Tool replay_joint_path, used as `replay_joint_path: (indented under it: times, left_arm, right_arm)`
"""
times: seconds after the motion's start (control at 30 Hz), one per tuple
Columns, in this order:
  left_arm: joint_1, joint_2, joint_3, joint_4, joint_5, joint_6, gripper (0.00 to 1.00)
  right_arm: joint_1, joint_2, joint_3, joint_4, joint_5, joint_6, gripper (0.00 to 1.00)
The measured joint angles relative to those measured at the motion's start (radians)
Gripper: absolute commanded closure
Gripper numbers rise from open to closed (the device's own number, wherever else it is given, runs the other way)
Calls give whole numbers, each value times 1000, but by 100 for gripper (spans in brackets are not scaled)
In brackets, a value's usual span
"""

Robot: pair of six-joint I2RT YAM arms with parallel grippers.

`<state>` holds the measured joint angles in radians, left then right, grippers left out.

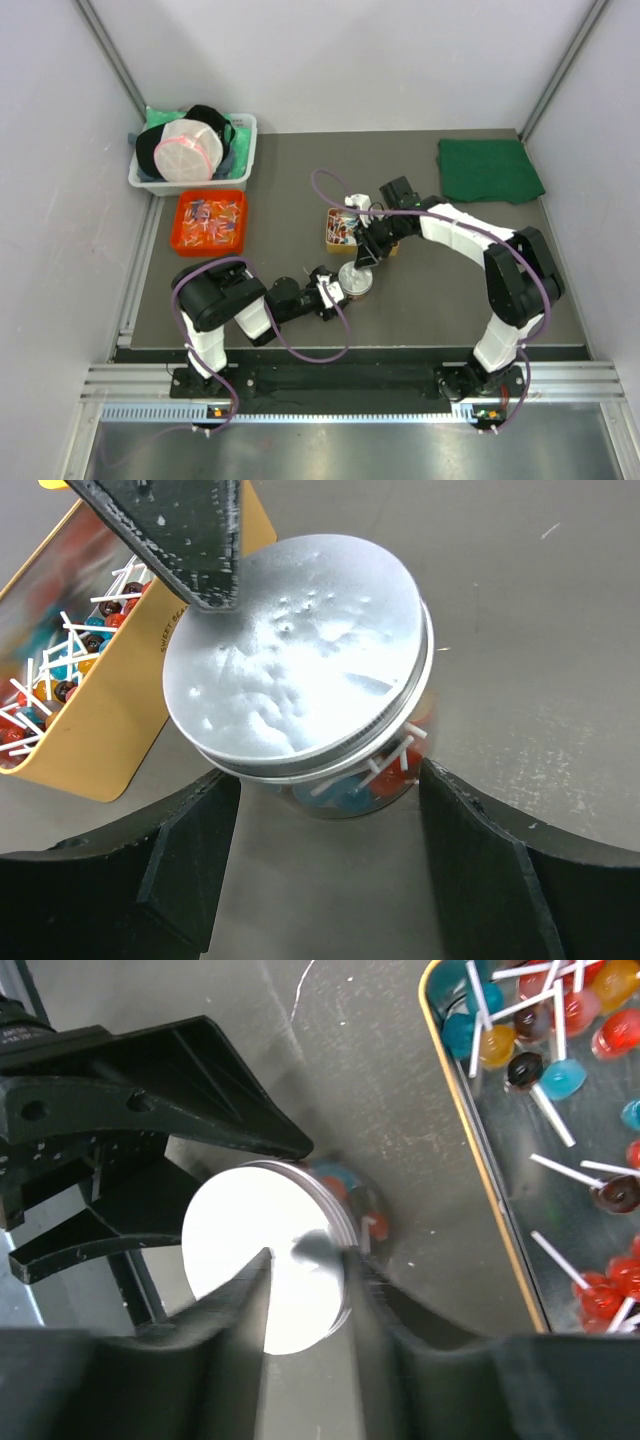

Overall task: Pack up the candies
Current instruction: Screw the bottle lid onto the packing bottle.

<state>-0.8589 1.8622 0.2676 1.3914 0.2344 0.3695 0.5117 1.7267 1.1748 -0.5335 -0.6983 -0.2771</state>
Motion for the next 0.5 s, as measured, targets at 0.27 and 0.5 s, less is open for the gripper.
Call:
replay_joint_path:
  times: [0.27,0.5]
  left_arm:
    - [0,0,0,0,2,0,23]
    - [1,2,0,2,4,0,23]
  right_arm:
    - [-4,-1,3,12,24,-3,87]
    - [-5,-9,-11,16,51,-16,88]
